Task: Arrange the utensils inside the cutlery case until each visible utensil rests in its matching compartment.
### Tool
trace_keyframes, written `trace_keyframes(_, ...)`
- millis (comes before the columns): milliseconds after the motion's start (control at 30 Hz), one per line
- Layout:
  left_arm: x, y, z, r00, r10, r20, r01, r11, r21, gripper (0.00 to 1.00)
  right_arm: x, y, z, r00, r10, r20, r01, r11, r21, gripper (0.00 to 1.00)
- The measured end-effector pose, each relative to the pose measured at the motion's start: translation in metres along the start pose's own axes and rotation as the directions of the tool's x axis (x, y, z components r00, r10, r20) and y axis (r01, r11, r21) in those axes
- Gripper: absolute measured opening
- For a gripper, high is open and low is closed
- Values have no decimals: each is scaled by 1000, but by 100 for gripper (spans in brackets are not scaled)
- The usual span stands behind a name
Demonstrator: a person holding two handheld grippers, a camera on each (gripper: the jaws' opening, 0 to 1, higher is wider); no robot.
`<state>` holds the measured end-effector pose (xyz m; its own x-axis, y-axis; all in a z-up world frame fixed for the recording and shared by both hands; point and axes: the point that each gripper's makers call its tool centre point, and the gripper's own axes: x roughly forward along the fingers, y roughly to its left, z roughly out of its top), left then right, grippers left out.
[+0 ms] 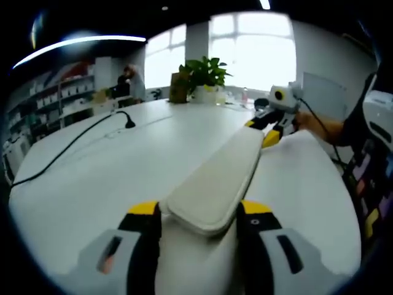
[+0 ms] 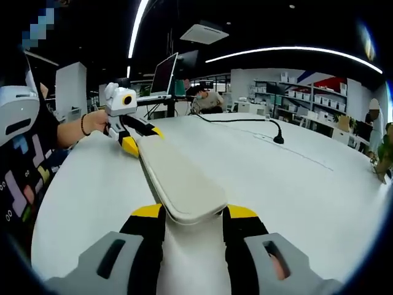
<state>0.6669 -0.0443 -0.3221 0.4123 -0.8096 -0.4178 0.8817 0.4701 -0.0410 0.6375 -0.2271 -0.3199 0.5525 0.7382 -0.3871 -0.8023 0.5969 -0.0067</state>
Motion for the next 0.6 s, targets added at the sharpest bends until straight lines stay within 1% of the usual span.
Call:
trace_keyframes(167,0,1,-3,1000,-2,-6,1,1000,-11,52,3,-1,-2,1000,3,-6,-2,1000,12,39)
trace_keyframes(367,0,1,-3,1000,-8,2,8,1000,-28,52,5,-2,-5,1000,2,-11,-2,999,38,39)
trace_keyframes(600,0,1,-3,1000,-8,3,8,1000,-31,52,6,-3,-5,1000,2,-8,-1,999,40,39)
